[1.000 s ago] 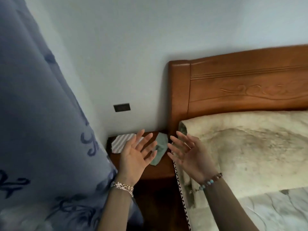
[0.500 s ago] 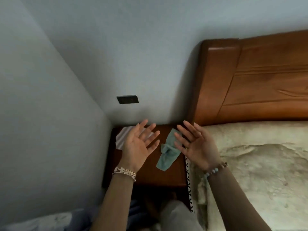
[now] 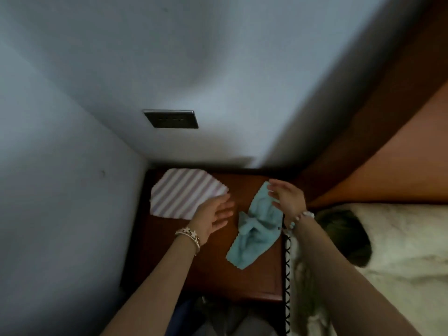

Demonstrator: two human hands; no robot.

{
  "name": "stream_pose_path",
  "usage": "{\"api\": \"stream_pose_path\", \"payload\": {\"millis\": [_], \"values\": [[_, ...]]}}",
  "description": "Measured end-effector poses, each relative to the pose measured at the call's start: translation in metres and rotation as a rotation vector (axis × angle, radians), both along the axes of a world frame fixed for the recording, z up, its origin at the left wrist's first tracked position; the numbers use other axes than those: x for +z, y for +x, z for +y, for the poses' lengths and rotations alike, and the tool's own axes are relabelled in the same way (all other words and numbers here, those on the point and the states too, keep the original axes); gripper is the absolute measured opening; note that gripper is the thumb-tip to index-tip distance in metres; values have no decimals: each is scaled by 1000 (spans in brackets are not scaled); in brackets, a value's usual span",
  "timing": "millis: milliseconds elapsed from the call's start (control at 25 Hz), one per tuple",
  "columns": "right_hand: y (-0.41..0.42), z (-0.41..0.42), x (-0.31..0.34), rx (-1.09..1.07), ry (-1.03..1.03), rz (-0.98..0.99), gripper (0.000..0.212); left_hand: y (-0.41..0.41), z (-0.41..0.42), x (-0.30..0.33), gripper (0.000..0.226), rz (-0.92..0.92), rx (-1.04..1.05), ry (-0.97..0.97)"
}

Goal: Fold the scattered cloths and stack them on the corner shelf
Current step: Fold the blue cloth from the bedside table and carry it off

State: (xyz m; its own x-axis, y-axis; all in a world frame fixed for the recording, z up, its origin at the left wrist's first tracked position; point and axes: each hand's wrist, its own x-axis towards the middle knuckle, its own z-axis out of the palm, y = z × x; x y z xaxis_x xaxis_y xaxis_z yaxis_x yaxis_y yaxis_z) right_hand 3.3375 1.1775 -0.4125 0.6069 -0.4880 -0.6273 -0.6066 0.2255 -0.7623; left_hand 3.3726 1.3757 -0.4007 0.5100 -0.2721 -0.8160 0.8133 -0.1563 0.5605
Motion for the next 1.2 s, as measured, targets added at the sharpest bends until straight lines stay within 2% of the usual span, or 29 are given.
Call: {"api": "stream_pose_path", "payload": {"millis": [80,160,240,360,440,560,600,720,800,840,960,1000,1120,1200], "values": [[16,-8,-57,208,-259,86,20,10,-12,-46,31,-50,-236,130],[23,-11,-101,502,-524,174,30,13,-23,-84,55,-120,-454,221],[26,-10,-138,771,-690,214,42,10,-33,-115,79,-167,-621,258],[29,-7,-164,1013,-799,287,56,1,-47,-141,95,-193,-695,286],[27,-2,-165,1090,-876,349,56,-2,-52,-147,84,-204,-699,342],[23,5,-162,1132,-1002,430,39,-3,-47,-149,28,-305,-810,402],[22,7,-160,1133,-1022,449,34,-3,-42,-149,16,-323,-817,395],[22,4,-147,1011,-1106,370,28,1,-23,-141,15,-367,-826,416],[28,1,-132,809,-1144,209,24,9,-5,-134,39,-402,-836,434],[33,-1,-122,726,-1131,150,23,13,4,-129,44,-426,-836,446],[51,0,-85,641,-1059,29,21,25,23,-108,15,-515,-903,496],[56,1,-73,642,-1052,-23,21,30,27,-100,13,-520,-889,485],[65,1,-45,640,-1082,-122,24,48,37,-66,31,-434,-660,353],[69,-6,-27,596,-1166,-117,25,64,43,-40,22,-461,-543,307]]}}
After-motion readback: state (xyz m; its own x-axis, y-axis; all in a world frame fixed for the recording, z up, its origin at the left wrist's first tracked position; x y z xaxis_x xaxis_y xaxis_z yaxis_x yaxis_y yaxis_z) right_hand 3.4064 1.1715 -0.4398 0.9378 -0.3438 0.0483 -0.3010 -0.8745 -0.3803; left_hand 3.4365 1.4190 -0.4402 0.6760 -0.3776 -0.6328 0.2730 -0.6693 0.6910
